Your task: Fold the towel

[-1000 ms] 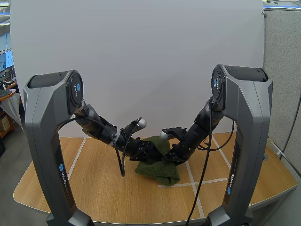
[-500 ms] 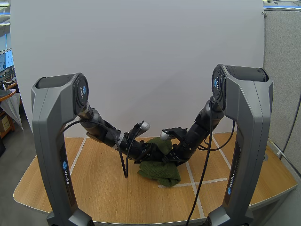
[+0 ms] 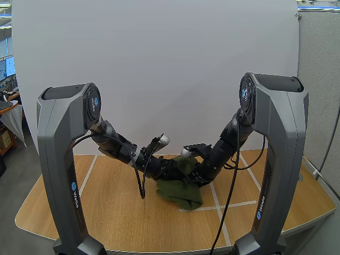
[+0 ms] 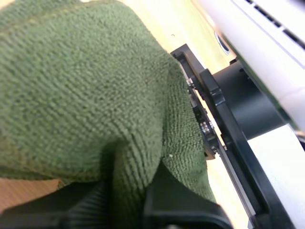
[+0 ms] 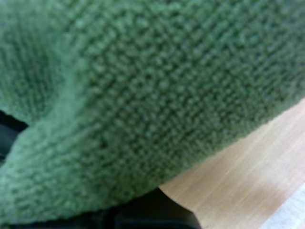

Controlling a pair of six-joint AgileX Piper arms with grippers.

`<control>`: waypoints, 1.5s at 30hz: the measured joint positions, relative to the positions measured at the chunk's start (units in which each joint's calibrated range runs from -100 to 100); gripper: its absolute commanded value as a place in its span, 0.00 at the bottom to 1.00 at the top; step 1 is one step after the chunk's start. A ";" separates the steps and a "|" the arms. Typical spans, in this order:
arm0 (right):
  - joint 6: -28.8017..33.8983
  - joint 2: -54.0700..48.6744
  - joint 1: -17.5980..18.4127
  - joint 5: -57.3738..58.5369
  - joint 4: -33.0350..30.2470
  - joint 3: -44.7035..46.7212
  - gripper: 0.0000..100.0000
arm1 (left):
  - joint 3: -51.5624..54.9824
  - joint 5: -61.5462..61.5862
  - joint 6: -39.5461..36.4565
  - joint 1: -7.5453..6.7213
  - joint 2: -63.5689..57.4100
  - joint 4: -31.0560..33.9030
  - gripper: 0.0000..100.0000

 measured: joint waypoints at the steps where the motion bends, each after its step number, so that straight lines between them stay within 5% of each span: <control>1: -0.01 0.00 0.00 0.00 0.00 0.00 0.00 | -0.14 0.00 0.00 0.00 0.00 0.00 0.00; 10: 0.10 -0.13 0.00 0.18 -0.09 0.00 0.00 | -0.14 2.00 0.00 0.70 0.00 0.14 0.00; 21: 0.59 -1.89 0.05 1.76 -0.23 0.00 0.00 | -4.43 3.82 -3.62 6.96 -4.50 2.02 0.00; 27: 0.70 -1.89 0.05 2.00 -0.35 0.00 0.00 | -6.76 4.00 -5.28 8.64 -8.41 7.93 0.00; 29: 0.70 -1.89 0.05 2.15 -0.81 0.00 0.00 | -8.32 4.14 -6.20 10.43 -11.47 12.90 0.00; 32: 0.70 -1.89 0.05 2.36 -1.68 0.00 0.00 | -11.56 4.31 -6.92 15.57 -16.25 21.68 0.00; 41: 0.70 -1.89 0.05 2.36 -2.35 0.00 0.00 | -14.13 4.39 -5.27 21.00 -17.70 28.09 0.00; 43: 0.70 -1.89 0.05 2.79 -2.46 0.00 0.00 | -15.93 4.39 -2.64 24.98 -17.70 32.46 0.00; 45: 0.70 -1.89 0.05 3.66 -2.70 0.00 0.00 | -18.01 4.39 -1.48 26.65 -17.56 34.63 0.00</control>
